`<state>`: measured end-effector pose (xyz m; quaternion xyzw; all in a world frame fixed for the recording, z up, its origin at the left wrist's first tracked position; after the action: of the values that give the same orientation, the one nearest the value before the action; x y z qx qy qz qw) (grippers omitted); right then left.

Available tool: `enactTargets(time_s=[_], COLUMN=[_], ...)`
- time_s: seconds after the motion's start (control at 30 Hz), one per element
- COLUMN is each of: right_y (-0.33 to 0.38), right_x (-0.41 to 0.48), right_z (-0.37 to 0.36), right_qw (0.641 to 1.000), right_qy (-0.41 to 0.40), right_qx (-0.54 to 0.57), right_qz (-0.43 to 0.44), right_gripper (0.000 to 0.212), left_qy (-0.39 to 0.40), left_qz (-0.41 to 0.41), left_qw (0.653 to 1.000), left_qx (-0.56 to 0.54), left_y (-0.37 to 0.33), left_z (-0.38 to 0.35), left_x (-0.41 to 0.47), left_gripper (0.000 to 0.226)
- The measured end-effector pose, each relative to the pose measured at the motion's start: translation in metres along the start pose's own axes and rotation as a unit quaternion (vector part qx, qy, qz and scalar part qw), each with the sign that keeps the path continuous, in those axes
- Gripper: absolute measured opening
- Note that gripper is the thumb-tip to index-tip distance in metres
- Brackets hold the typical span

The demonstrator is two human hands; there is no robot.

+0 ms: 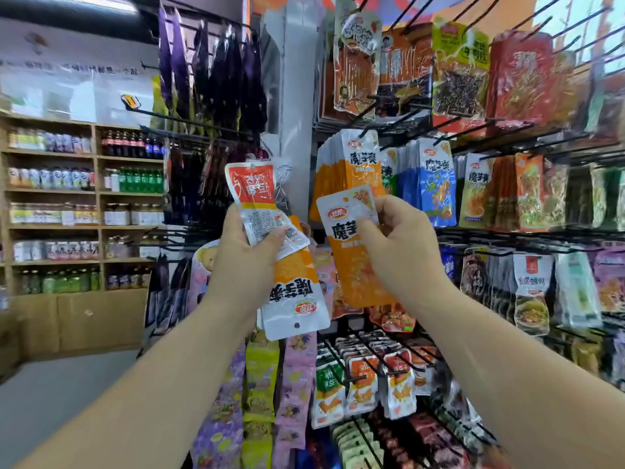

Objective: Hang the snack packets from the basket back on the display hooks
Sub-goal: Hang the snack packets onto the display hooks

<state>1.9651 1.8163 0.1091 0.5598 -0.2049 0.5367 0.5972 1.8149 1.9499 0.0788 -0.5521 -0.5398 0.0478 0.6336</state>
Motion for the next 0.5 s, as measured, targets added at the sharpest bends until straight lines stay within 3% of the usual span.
enactTargets(time_s=[0.2,0.5], right_y=[-0.02,-0.031], right_x=[0.044,0.118], right_z=[0.026,0.031], right_qw=[0.993,0.976], right_qy=[-0.024,-0.038], right_qx=[0.071,0.169], right_qz=[-0.088,-0.136], right_gripper=[0.039,0.048], left_qy=[0.014,0.0], left_qz=[-0.013,-0.053], left_qw=[1.0,0.999], left_qx=[-0.007,0.009], left_y=[-0.013,-0.024], left_z=[-0.037,-0.059], left_x=[0.019,0.04], left_gripper=[0.026,0.026])
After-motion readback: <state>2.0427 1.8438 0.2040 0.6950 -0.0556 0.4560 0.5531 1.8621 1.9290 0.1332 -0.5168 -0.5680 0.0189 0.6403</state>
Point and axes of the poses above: each hand's wrist, its own x-axis towards the middle knuckle, its own z-axis out of the back of the hand, y = z × x, the point moved 3 cm from there along x, towards the middle knuckle, and after that the axes turned 4 degrees about y, right-handed, at the moved point
